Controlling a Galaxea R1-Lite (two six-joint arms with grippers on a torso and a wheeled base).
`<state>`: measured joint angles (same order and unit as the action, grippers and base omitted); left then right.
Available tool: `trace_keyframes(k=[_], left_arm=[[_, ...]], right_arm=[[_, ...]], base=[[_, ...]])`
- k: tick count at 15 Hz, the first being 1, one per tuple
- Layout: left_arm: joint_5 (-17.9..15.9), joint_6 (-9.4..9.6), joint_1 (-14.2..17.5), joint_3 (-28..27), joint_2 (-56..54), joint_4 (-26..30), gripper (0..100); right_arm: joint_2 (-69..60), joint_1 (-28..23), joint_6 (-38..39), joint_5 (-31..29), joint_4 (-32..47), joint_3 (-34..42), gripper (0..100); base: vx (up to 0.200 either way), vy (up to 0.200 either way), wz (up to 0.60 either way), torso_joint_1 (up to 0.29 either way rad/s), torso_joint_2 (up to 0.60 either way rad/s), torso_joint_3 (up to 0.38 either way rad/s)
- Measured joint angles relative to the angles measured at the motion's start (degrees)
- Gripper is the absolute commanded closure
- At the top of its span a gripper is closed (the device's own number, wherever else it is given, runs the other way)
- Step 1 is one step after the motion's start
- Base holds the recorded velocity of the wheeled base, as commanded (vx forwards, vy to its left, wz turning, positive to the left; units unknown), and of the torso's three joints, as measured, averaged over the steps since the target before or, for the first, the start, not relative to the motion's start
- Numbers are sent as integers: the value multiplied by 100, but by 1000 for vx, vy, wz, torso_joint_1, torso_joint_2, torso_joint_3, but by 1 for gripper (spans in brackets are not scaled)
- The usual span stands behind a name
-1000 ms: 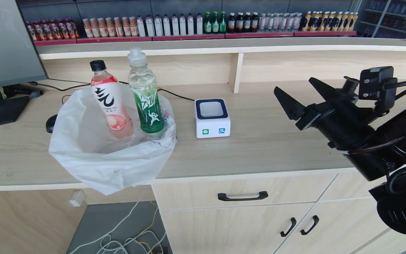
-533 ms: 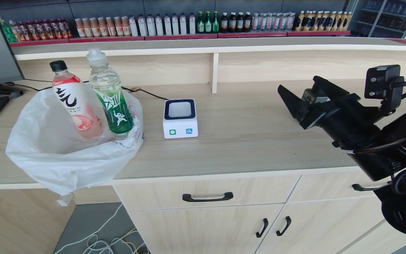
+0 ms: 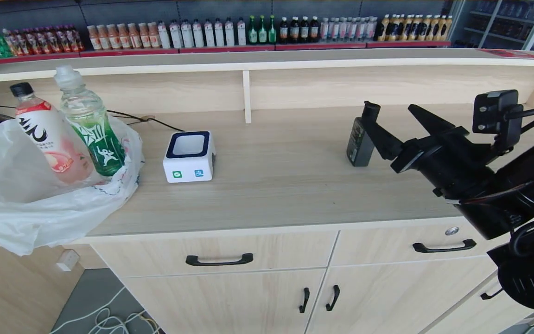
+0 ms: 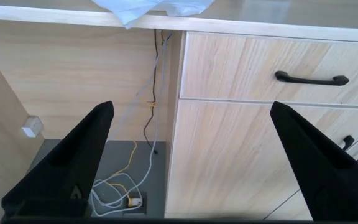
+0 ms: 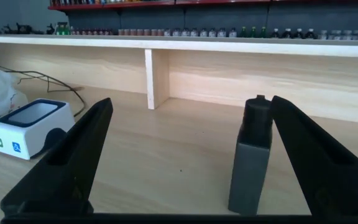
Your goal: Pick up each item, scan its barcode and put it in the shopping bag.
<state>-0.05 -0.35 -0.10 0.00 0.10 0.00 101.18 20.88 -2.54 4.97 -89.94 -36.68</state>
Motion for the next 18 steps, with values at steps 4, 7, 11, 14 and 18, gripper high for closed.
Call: trace_keyframes(k=[4, 7, 11, 14, 18], left_arm=[[0, 11, -6, 0, 0, 0, 0], [-5, 11, 0, 0, 0, 0, 0], [-5, 11, 5, 0, 0, 0, 0], [-2, 13, 0, 0, 0, 0, 0], [0, 11, 0, 0, 0, 0, 0]], right_arm=[[6, -27, 0, 2, 2, 99, 0], [-101, -57, -13, -2, 0, 446, 0], [-293, -82, -140, -150, 0, 833, 0], [-190, -71, -48, -529, -2, 846, 0], [251, 0, -39, -942, 2, 544, 0]], base=[[0, 0, 0, 0, 0, 0], [0, 0, 0, 0, 0, 0], [0, 0, 0, 0, 0, 0], [0, 0, 0, 0, 0, 0], [0, 0, 0, 0, 0, 0]])
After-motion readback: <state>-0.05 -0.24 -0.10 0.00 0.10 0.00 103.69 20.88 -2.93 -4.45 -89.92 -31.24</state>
